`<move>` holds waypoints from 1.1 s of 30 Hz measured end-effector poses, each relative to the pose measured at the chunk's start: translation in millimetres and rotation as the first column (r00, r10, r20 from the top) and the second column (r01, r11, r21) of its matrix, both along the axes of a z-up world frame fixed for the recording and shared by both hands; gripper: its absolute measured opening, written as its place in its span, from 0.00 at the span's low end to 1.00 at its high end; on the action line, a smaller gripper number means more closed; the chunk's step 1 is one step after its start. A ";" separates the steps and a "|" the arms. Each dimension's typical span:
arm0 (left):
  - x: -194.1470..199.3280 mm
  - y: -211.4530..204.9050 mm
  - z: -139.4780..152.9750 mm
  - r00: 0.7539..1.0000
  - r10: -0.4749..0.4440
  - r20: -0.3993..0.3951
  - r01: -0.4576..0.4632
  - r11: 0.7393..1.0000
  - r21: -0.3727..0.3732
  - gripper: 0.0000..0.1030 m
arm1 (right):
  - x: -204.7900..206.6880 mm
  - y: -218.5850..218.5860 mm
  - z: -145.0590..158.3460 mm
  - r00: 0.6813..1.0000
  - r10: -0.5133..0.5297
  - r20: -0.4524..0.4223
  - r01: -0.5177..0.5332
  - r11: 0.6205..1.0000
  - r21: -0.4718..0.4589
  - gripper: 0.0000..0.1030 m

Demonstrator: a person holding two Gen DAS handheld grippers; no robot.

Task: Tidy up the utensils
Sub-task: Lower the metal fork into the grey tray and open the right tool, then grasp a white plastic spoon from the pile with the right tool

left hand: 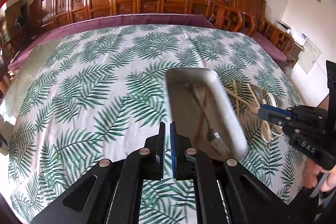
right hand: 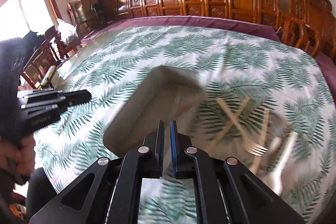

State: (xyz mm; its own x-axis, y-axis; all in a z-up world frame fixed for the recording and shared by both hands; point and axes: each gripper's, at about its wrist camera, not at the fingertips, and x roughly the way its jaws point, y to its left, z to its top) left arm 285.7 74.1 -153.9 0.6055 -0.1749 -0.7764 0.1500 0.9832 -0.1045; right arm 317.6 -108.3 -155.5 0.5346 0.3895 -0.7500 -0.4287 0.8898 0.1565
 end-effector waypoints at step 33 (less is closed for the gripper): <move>-34.6 -154.4 -25.4 0.979 -0.198 -0.052 0.197 0.980 -0.012 0.04 | 5.0 -163.9 -94.6 0.943 -0.259 -0.207 0.263 0.965 -0.008 0.18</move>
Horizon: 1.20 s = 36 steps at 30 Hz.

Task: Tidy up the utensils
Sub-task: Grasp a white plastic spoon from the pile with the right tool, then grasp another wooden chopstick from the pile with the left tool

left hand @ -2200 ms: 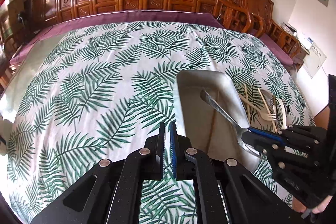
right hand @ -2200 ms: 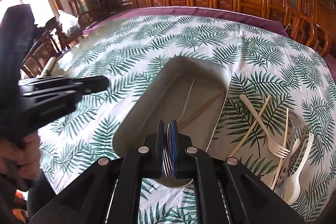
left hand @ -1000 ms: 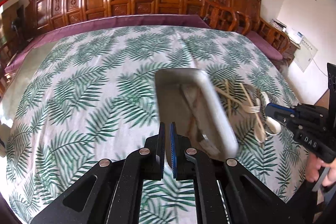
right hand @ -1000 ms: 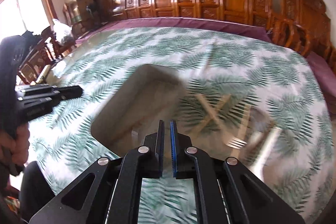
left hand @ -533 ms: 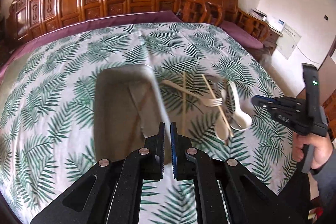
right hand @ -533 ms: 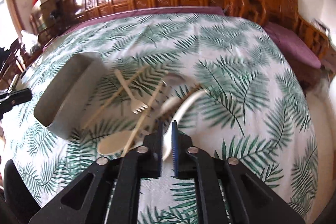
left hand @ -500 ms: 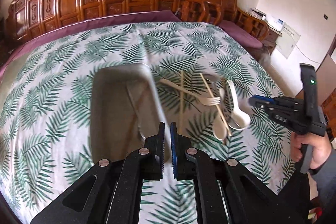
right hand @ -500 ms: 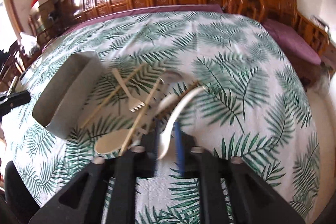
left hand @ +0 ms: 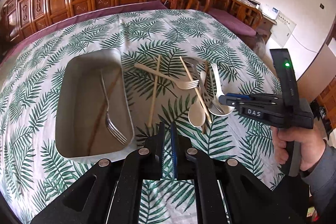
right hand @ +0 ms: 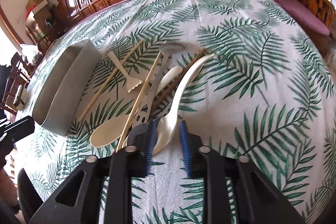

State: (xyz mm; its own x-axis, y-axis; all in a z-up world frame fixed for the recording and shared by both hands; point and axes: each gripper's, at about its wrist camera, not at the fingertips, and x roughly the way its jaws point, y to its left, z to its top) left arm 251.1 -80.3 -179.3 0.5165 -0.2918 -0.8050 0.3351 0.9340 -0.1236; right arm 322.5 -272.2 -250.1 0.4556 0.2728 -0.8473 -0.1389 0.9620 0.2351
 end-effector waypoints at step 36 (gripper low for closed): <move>63.0 -94.0 -53.5 0.988 0.013 -0.153 -0.007 0.999 0.040 0.26 | -58.1 -55.2 34.8 0.999 0.026 0.032 -0.025 0.999 -0.030 0.04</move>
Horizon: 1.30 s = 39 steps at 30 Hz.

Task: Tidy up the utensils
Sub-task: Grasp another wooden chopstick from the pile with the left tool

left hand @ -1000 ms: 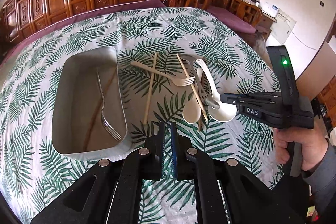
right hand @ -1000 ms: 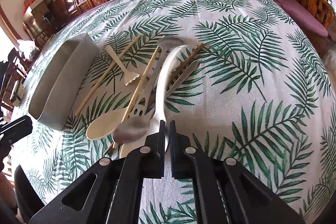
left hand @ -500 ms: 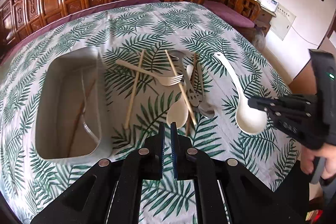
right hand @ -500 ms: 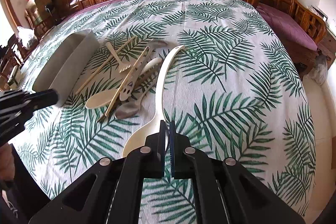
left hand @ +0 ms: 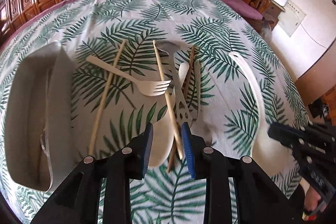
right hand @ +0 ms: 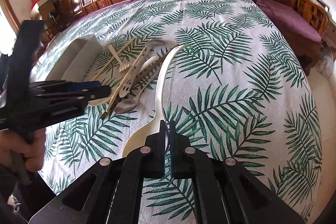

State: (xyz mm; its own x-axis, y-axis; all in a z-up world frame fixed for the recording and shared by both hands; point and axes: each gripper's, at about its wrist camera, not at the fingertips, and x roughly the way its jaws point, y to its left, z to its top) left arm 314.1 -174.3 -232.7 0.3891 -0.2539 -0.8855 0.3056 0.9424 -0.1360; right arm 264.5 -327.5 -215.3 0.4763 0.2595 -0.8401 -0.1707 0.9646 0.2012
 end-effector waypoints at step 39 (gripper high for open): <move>43.3 -17.1 -8.5 0.999 -0.019 -0.035 0.022 0.998 0.062 0.04 | 1.7 -9.2 -17.1 0.998 -0.024 -0.056 0.027 0.998 0.061 0.04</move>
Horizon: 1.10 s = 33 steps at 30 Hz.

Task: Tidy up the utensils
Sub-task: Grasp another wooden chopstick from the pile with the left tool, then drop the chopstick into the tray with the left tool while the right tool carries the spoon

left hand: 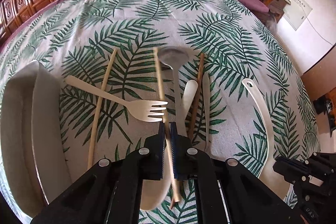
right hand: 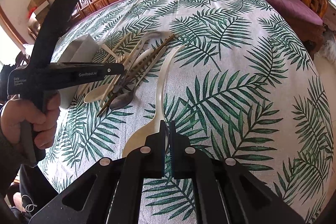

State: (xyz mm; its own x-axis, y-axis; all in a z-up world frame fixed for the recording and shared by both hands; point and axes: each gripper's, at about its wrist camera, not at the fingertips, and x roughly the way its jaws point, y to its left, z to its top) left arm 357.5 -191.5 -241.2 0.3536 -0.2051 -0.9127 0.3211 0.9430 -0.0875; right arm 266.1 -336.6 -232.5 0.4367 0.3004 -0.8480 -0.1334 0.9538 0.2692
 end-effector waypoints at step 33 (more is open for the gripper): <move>-85.5 23.9 78.0 0.985 -0.043 0.166 0.060 0.993 -0.097 0.04 | -6.9 19.6 9.6 0.998 0.056 0.027 -0.055 0.998 -0.025 0.04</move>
State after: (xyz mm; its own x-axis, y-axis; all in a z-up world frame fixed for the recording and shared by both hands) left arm 271.9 -167.6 -163.2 0.4825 -0.3156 -0.8171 0.3868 0.9137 -0.1245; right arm 259.2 -317.0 -222.9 0.4428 0.3043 -0.8434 -0.1935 0.9509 0.2415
